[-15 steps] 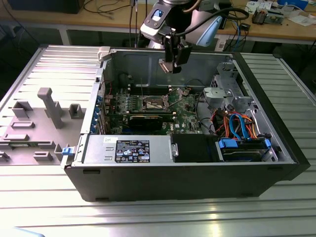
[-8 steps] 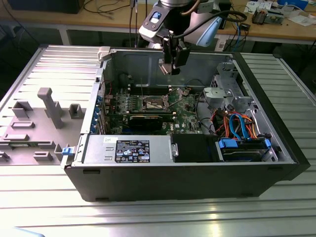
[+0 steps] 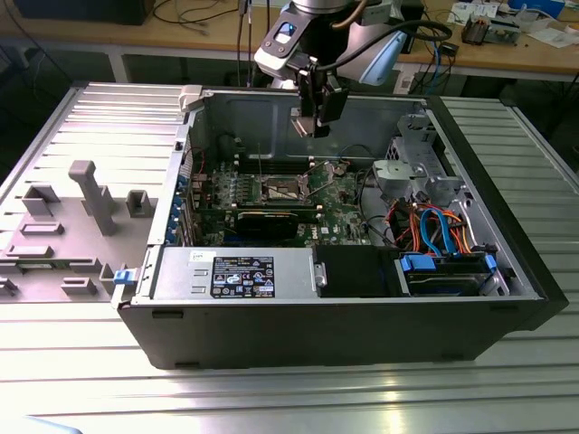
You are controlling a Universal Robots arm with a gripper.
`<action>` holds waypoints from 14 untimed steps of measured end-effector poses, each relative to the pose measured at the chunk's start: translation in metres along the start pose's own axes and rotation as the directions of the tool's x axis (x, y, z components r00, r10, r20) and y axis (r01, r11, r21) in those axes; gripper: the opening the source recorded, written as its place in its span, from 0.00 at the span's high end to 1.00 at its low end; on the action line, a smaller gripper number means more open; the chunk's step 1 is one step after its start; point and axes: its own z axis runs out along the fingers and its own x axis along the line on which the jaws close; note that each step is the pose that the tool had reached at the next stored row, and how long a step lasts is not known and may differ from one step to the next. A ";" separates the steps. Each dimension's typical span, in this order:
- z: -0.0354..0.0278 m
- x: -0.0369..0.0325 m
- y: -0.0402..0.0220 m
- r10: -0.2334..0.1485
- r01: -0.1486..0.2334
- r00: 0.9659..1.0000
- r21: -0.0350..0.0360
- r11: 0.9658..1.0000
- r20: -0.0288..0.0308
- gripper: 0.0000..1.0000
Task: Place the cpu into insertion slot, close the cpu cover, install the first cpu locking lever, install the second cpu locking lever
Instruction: 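Place the cpu into insertion slot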
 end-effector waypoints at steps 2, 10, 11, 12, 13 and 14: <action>0.0001 0.0000 0.0000 0.000 0.000 1.000 0.000 1.000 0.000 0.46; 0.0023 0.0005 -0.0019 0.008 -0.008 1.000 0.000 1.000 0.001 0.46; 0.0030 0.0005 -0.0021 0.014 -0.014 1.000 0.000 1.000 0.001 0.46; 0.0034 0.0005 -0.0021 0.019 -0.019 1.000 0.000 1.000 0.002 0.46; 0.0040 0.0005 -0.0022 0.022 -0.022 1.000 0.000 1.000 0.002 0.46; 0.0048 0.0005 -0.0023 0.024 -0.024 1.000 0.000 1.000 0.002 0.46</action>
